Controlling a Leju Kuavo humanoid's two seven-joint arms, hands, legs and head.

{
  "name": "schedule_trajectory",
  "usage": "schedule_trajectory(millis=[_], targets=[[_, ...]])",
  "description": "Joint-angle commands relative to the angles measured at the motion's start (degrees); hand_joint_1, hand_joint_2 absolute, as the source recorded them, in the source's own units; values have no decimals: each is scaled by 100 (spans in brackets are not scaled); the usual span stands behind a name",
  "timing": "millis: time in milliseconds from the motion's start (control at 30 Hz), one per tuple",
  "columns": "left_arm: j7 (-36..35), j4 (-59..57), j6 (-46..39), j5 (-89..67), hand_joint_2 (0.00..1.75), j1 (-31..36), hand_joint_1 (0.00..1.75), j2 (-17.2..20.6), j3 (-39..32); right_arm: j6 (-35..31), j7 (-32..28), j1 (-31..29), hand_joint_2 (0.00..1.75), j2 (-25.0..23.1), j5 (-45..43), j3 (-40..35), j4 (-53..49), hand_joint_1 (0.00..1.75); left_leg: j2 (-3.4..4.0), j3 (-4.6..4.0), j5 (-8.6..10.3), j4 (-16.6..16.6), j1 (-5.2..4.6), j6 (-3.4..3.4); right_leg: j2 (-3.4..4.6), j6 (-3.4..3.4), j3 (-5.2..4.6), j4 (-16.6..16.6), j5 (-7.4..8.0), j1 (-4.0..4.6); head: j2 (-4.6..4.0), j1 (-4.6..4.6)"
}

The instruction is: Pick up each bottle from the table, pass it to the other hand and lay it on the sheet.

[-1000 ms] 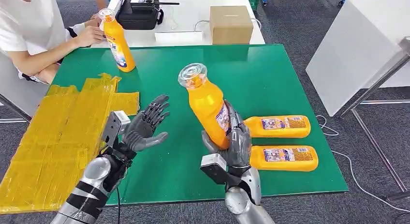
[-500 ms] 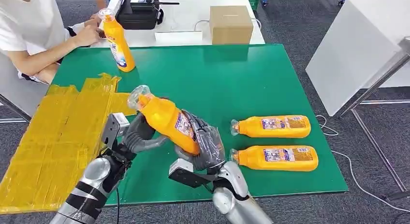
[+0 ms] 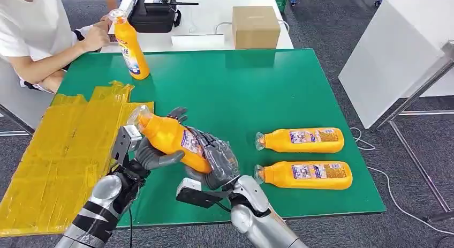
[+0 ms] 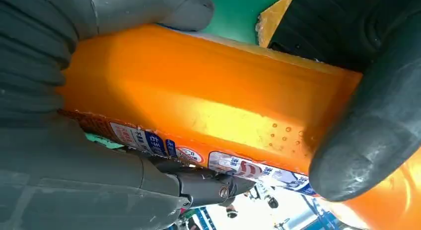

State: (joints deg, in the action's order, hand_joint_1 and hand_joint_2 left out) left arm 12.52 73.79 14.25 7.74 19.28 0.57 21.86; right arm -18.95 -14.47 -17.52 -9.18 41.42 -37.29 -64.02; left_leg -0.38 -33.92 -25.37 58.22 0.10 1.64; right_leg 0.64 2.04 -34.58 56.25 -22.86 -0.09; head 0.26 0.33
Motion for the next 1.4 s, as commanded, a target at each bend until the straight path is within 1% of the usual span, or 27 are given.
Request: schedule_trajectory(millis=[33, 100, 233, 300, 333, 433, 467, 600, 800, 867, 900, 933, 967, 1000, 1100, 1133, 1167, 1200, 1233, 1267, 1367, 1400], targets=[[-5, -438, 42, 37, 175, 346, 0, -6, 38, 153, -44, -178, 175, 74, 92, -548, 473, 175, -4, 29, -7, -7, 4, -9, -13, -3, 31, -7, -9, 4, 0, 0], [8, -464, 96, 83, 175, 359, 0, -22, 37, 181, 20, -214, 175, 69, 168, -648, 531, 175, -2, 13, -3, -4, 3, -6, -6, -2, 15, -5, -3, 3, 0, 0], [65, -432, 178, 184, 175, 335, 0, -52, 10, 221, 38, -280, 175, 49, 174, -752, 685, 175, -1, 18, -4, -5, 5, -7, -7, -3, 20, -6, -5, 5, 0, 0], [164, -350, 130, 298, 175, 281, 0, -142, -116, 273, 9, -292, 175, 60, 191, -814, 715, 175, -2, 24, -6, -7, 3, -8, -11, -3, 24, -6, -8, 4, 0, -2], [248, -285, 88, 505, 175, 213, 175, -255, -279, 287, 5, -290, 175, 55, 193, -839, 724, 175, -4, 13, -3, -4, 4, -6, -10, -2, 16, -6, -5, 5, 0, 0], [235, -219, 5, 641, 175, 151, 175, -317, -385, 236, 17, -280, 175, 42, 199, -841, 741, 175, -7, 26, -9, -6, 6, -8, -16, -2, 30, -8, -11, 6, 0, -2], [227, -225, -24, 665, 175, 138, 175, -323, -407, 206, 20, -273, 175, 42, 191, -826, 738, 175, -6, 14, -5, -2, 7, -6, -14, -1, 18, -7, -6, 7, 0, 0], [227, -261, -55, 664, 175, 137, 175, -325, -395, 194, 10, -263, 175, 56, 150, -805, 701, 175, -9, 23, -7, -5, 7, -8, -20, -2, 27, -9, -10, 7, 0, 0], [225, -260, -98, 663, 175, 161, 175, -350, -360, 92, 3, -227, 175, 73, 119, -730, 624, 175, -8, 10, -2, -2, 4, -5, -16, -2, 12, -6, -5, 5, 0, 0], [226, -271, -109, 665, 175, 177, 175, -356, -364, 68, 2, -229, 175, 78, 115, -711, 612, 175, -14, 29, -8, -6, 7, -11, -27, -4, 34, -8, -14, 8, 0, 0], [226, -278, -114, 664, 175, 184, 175, -359, -365, 49, 1, -223, 175, 80, 110, -697, 600, 175, -9, 8, -2, -1, 5, -5, -17, -2, 11, -5, -5, 6, 0, 0], [226, -293, -132, 663, 175, 190, 175, -363, -368, -10, -25, -199, 175, 81, 113, -671, 554, 175, -14, 23, -6, -4, 6, -9, -25, -3, 26, -7, -12, 7, 0, 0], [226, -293, -132, 663, 175, 190, 175, -363, -368, -10, -25, -199, 175, 81, 113, -671, 554, 140, -14, 15, -4, -3, 5, -7, -24, -2, 19, -7, -9, 6, 0, 0], [226, -304, -146, 662, 175, 194, 175, -366, -374, -122, -77, -165, 175, 85, 129, -651, 485, 140, -11, 12, -3, -2, 6, -6, -20, -2, 15, -6, -7, 7, 0, 0], [226, -304, -146, 662, 175, 194, 175, -366, -374, -122, -77, -165, 175, 85, 129, -651, 485, 140, -11, 12, -3, -3, 3, -5, -21, -1, 14, -5, -8, 4, 0, 0], [226, -304, -146, 662, 175, 194, 175, -366, -374, -122, -77, -165, 175, 85, 129, -651, 485, 140, -16, 23, -7, -4, 5, -8, -29, -2, 27, -6, -14, 6, 0, 0], [228, -311, -154, 665, 175, 194, 175, -365, -382, -137, -87, -136, 175, 88, 128, -654, 429, 24, -10, 14, -4, -3, 5, -6, -21, -2, 16, -6, -8, 6, 0, 0], [234, -310, -170, 672, 175, 189, 175, -368, -394, -209, -124, -96, 175, 94, 120, -629, 350, 0, -8, 9, -2, -1, 5, -5, -17, -2, 11, -5, -6, 6, 0, 0], [256, -299, -280, 657, 175, 170, 175, -372, -448, -286, -191, -1, 175, 118, 23, -583, 145, 0, -13, 22, -7, -3, 6, -8, -25, -3, 25, -6, -12, 7, 0, 0], [286, -280, -413, 558, 175, 169, 175, -351, -457, -332, -222, 73, 175, 153, -47, -543, -47, 0, -12, 12, -3, -3, 5, -6, -22, -2, 15, -6, -8, 6, 0, 0], [452, -199, -1048, -116, 175, 188, 175, -247, -481, -494, -326, 352, 175, 315, -347, -339, -822, 0, -15, 27, -12, -2, 5, -10, -27, -3, 30, -3, -18, 6, 0, 0], [594, -174, -1583, -829, 175, 228, 175, -165, -397, -506, -344, 439, 175, 364, -458, -240, -1071, 0, -14, 14, -9, 1, 5, -8, -24, -2, 19, -1, -13, 6, 0, 0]])
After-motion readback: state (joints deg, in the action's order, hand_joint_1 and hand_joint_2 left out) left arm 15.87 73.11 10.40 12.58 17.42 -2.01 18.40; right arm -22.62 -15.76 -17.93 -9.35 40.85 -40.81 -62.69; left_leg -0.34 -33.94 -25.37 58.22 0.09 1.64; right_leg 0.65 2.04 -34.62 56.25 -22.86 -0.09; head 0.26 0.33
